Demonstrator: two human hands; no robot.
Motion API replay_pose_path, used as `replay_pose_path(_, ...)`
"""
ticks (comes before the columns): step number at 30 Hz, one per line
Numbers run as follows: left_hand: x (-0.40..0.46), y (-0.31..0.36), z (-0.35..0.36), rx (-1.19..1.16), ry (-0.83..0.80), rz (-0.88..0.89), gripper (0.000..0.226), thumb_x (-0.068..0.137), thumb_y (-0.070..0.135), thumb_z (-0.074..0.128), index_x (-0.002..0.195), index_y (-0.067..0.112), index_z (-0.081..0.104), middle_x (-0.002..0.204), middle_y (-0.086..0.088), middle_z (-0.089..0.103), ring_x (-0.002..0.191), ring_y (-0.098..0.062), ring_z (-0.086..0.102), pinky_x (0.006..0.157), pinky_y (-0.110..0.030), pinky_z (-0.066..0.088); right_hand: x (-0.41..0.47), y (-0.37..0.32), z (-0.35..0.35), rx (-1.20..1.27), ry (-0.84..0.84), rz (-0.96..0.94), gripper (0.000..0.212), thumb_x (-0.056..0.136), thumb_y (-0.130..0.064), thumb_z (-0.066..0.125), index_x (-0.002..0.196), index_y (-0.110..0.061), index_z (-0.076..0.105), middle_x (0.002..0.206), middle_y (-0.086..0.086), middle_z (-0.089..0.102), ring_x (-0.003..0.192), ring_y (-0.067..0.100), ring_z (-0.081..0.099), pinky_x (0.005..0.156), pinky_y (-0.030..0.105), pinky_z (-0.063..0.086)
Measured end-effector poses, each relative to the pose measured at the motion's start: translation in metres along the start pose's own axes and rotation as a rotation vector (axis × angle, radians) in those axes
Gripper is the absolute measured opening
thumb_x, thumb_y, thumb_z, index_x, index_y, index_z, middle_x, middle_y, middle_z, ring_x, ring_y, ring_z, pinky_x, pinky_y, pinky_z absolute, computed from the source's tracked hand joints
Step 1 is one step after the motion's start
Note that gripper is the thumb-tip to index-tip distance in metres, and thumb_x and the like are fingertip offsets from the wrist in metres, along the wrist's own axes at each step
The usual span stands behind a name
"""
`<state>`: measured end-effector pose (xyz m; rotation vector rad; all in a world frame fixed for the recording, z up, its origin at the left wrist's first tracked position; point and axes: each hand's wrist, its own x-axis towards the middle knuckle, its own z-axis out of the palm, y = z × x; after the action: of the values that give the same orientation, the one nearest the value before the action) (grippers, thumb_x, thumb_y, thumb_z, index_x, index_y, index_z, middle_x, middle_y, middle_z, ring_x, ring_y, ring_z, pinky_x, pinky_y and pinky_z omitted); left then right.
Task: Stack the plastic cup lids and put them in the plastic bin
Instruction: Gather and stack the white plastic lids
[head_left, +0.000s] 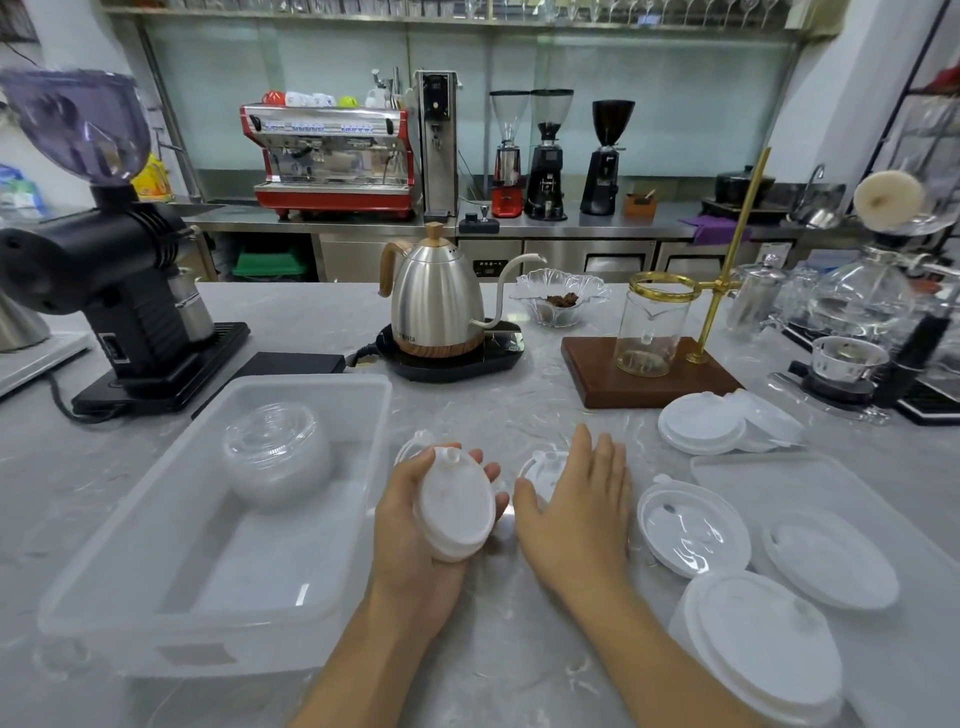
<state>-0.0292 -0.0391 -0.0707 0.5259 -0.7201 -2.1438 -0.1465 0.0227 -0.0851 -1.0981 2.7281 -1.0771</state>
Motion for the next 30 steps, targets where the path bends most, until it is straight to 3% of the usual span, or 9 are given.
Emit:
replay_pose_path(2,0.0,-0.001,-0.001,0.009,-0.005,-0.01,0.036,0.072,0.034,0.066,0.097,0.007,0.068,0.115,-0.022,0.07,0.108,-0.037,0.071,0.082,-0.047,0.06,0.001,0.002,0.002,-0.059,-0.03,0.034,0.083,0.093,-0.046,0.047,0.155,-0.012,0.004,0.164,0.014,0.009,0.152,0.029,0.002,0.123,0.041,-0.001)
replay_pose_path(6,-0.001,0.001,0.0,0.044,-0.056,0.04,0.04,0.07,0.033,0.068,0.101,0.007,0.068,0.093,-0.019,0.069,0.081,-0.034,0.069,0.064,-0.04,0.056,0.002,0.003,0.0,-0.12,0.003,0.018,0.071,0.093,-0.039,0.05,0.151,-0.014,0.018,0.153,0.008,0.031,0.143,0.028,0.02,0.119,0.04,0.014)
replay_pose_path(12,0.0,0.0,-0.004,0.054,-0.103,0.045,0.037,0.071,0.033,0.066,0.099,0.01,0.072,0.087,-0.018,0.068,0.071,-0.034,0.068,0.059,-0.038,0.055,-0.002,-0.007,-0.013,0.28,0.092,-0.057,0.071,0.085,-0.019,0.068,0.147,-0.021,0.033,0.15,-0.003,0.036,0.141,0.015,0.021,0.118,0.038,0.022)
replay_pose_path(14,-0.001,-0.002,-0.005,0.074,-0.092,0.063,0.04,0.066,0.034,0.068,0.097,0.01,0.072,0.085,-0.019,0.069,0.069,-0.034,0.069,0.055,-0.038,0.055,-0.007,-0.013,-0.018,0.434,0.136,-0.093,0.071,0.082,-0.014,0.072,0.143,-0.023,0.038,0.142,-0.01,0.041,0.136,0.008,0.026,0.115,0.031,0.026)
replay_pose_path(17,-0.003,-0.004,-0.003,0.088,-0.069,0.086,0.041,0.063,0.035,0.07,0.095,0.009,0.075,0.08,-0.018,0.069,0.065,-0.032,0.069,0.051,-0.039,0.056,-0.017,-0.02,-0.025,0.597,0.124,-0.09,0.072,0.079,-0.02,0.077,0.141,-0.03,0.041,0.137,-0.017,0.041,0.13,-0.001,0.036,0.102,0.008,0.026)
replay_pose_path(20,-0.003,-0.005,-0.003,0.11,-0.049,0.113,0.043,0.061,0.04,0.074,0.091,0.009,0.076,0.077,-0.014,0.071,0.064,-0.028,0.071,0.047,-0.036,0.056,-0.024,-0.022,-0.031,0.664,0.12,-0.111,0.069,0.076,-0.026,0.081,0.136,-0.033,0.046,0.133,-0.014,0.05,0.123,-0.002,0.045,0.099,0.007,0.033)
replay_pose_path(22,-0.002,-0.006,-0.004,0.102,-0.069,0.136,0.037,0.074,0.045,0.07,0.088,0.011,0.078,0.08,-0.011,0.075,0.07,-0.024,0.074,0.052,-0.032,0.058,-0.028,-0.024,-0.034,0.676,0.097,-0.137,0.068,0.074,-0.026,0.082,0.133,-0.034,0.048,0.13,-0.013,0.052,0.12,-0.002,0.047,0.1,0.011,0.037)
replay_pose_path(25,-0.001,-0.005,-0.003,0.045,-0.12,0.108,0.049,0.092,0.057,0.051,0.086,0.019,0.08,0.088,-0.007,0.079,0.085,-0.022,0.076,0.069,-0.032,0.061,-0.034,-0.029,-0.033,0.672,0.052,-0.175,0.071,0.07,-0.03,0.085,0.131,-0.033,0.048,0.129,-0.013,0.052,0.118,-0.002,0.048,0.097,0.008,0.037)
replay_pose_path(30,0.004,-0.005,-0.004,-0.094,-0.125,0.046,0.053,0.095,0.054,0.05,0.121,0.011,0.069,0.116,-0.017,0.07,0.109,-0.033,0.067,0.094,-0.046,0.057,-0.04,-0.034,-0.028,0.648,-0.008,-0.193,0.077,0.06,-0.05,0.079,0.13,-0.037,0.048,0.128,-0.016,0.053,0.118,-0.002,0.05,0.101,0.022,0.042)
